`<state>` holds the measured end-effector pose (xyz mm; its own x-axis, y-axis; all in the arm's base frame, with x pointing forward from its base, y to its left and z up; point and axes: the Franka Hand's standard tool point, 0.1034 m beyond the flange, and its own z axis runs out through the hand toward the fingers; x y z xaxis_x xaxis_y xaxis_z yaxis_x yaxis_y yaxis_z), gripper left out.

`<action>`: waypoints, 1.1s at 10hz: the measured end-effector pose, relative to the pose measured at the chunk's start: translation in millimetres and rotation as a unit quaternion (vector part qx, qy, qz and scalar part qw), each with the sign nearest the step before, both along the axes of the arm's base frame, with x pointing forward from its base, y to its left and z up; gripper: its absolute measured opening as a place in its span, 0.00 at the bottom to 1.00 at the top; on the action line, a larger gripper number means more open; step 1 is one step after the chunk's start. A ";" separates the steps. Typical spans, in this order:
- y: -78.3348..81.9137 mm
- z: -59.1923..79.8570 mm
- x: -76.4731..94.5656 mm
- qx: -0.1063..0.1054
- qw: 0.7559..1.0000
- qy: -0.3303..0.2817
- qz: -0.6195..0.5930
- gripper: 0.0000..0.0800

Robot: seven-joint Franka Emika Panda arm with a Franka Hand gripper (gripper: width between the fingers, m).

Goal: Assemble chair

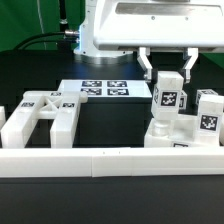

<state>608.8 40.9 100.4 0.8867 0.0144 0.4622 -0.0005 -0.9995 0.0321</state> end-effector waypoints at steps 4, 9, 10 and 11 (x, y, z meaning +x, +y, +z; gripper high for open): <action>-3.4 -0.7 -2.2 -0.004 1.000 -0.014 0.001 0.36; -4.5 -17.1 -4.3 -0.008 1.000 -0.006 0.001 0.36; -5.3 -19.1 -3.1 -0.010 1.000 -0.014 0.002 0.36; -5.4 -19.4 -2.4 -0.011 1.000 -0.019 0.002 0.36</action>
Offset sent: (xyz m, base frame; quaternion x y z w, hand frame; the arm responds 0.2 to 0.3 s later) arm -0.0022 -0.0034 -0.0043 -0.0044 0.0055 -0.0059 1.0000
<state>606.5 35.4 81.0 0.8680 0.0287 0.4957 0.0018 -0.9985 0.0547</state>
